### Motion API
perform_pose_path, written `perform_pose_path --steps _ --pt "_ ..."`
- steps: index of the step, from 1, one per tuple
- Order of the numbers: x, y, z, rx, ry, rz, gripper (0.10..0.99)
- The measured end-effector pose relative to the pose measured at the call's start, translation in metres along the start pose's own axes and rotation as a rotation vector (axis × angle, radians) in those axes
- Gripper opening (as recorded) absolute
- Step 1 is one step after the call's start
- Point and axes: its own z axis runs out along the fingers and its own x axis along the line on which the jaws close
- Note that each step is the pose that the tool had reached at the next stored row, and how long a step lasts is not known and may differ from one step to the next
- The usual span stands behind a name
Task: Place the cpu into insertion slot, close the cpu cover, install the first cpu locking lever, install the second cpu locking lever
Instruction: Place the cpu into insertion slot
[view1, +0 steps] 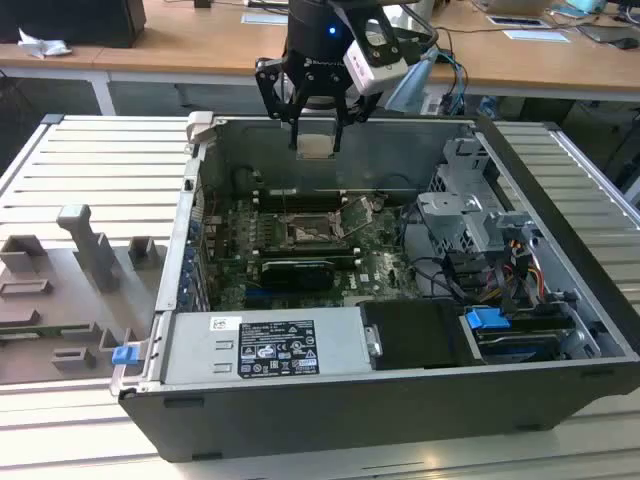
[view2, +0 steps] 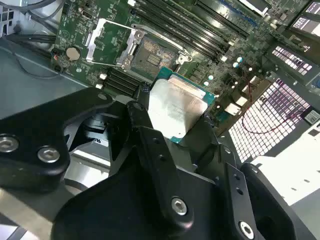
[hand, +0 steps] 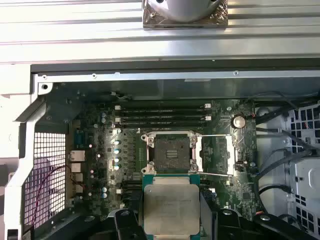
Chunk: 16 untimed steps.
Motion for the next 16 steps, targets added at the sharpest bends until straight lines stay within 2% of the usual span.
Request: perform_pose_path --steps 16 --pt "0.0000 0.0000 0.0001 -0.001 -0.0057 0.065 0.541"
